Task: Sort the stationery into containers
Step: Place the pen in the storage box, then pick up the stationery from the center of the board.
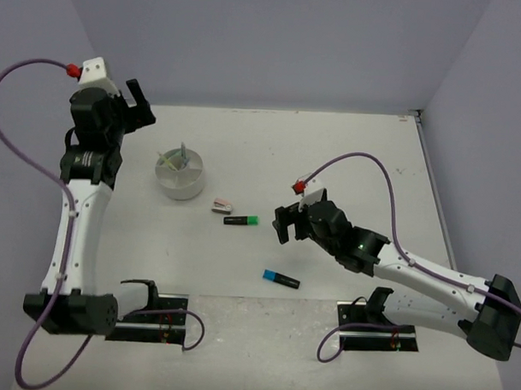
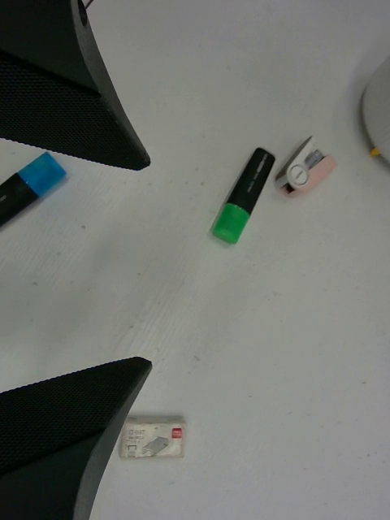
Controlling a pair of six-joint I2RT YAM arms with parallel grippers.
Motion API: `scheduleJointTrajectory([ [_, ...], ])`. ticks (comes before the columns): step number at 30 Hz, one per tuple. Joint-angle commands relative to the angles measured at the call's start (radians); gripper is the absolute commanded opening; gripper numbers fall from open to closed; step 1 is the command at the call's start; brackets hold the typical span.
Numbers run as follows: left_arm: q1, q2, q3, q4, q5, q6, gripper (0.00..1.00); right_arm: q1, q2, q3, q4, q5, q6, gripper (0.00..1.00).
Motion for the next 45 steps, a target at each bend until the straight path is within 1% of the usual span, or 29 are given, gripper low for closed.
scheduleJointTrajectory([
  [1,0.003,-0.229,-0.186,-0.029,0.065,-0.14,1.0,-0.003,0.112,0.09,-0.091,0.015,-0.069,0.99],
  [2,0.003,-0.288,-0.252,0.003,0.11,-0.14,1.0,-0.009,0.139,0.118,-0.122,0.014,-0.056,0.99],
  [3,0.003,-0.37,-0.359,0.047,0.17,-0.139,1.0,-0.022,0.174,0.157,-0.153,-0.015,-0.039,0.99],
  [5,0.001,-0.476,-0.505,0.065,0.205,-0.155,1.0,-0.052,0.225,0.209,-0.158,-0.105,-0.03,0.99],
  [6,0.001,-0.496,-0.534,0.073,0.229,-0.15,1.0,-0.063,0.242,0.223,-0.158,-0.182,-0.056,0.98],
  [9,0.002,-0.568,-0.656,0.089,0.236,-0.143,1.0,-0.064,0.36,0.32,-0.176,-0.259,-0.183,0.92],
  [13,0.003,-0.662,-0.776,0.117,0.226,-0.133,1.0,-0.063,0.575,0.565,-0.244,-0.374,-0.315,0.83],
  [14,0.001,-0.67,-0.788,0.12,0.22,-0.131,1.0,-0.063,0.623,0.566,-0.267,-0.375,-0.351,0.8],
  [15,0.001,-0.676,-0.794,0.118,0.214,-0.131,1.0,-0.064,0.669,0.666,-0.293,-0.404,-0.392,0.72],
  [17,0.001,-0.696,-0.792,0.11,0.212,-0.13,1.0,-0.061,0.83,0.831,-0.377,-0.412,-0.428,0.69],
  [18,0.001,-0.705,-0.797,0.116,0.219,-0.13,1.0,-0.057,0.9,0.871,-0.397,-0.412,-0.447,0.68],
  [21,0.002,-0.721,-0.802,0.116,0.224,-0.125,1.0,-0.041,1.025,1.026,-0.48,-0.396,-0.495,0.66],
  [24,0.001,-0.731,-0.802,0.116,0.223,-0.123,1.0,-0.027,1.085,1.068,-0.495,-0.395,-0.528,0.65],
  [27,0.0,-0.733,-0.803,0.118,0.235,-0.122,1.0,-0.021,1.146,1.105,-0.486,-0.393,-0.533,0.63],
  [29,0.0,-0.73,-0.804,0.121,0.25,-0.12,1.0,-0.021,1.18,1.14,-0.48,-0.375,-0.535,0.63],
  [33,0.0,-0.737,-0.811,0.13,0.284,-0.112,1.0,-0.023,1.239,1.205,-0.488,-0.373,-0.544,0.63],
  [39,-0.003,-0.745,-0.818,0.139,0.309,-0.108,1.0,-0.034,1.293,1.249,-0.493,-0.385,-0.539,0.61],
  [43,-0.006,-0.741,-0.82,0.14,0.316,-0.105,1.0,-0.045,1.323,1.272,-0.508,-0.392,-0.545,0.57],
  [45,-0.008,-0.742,-0.819,0.14,0.316,-0.105,1.0,-0.047,1.341,1.281,-0.527,-0.395,-0.549,0.53],
])
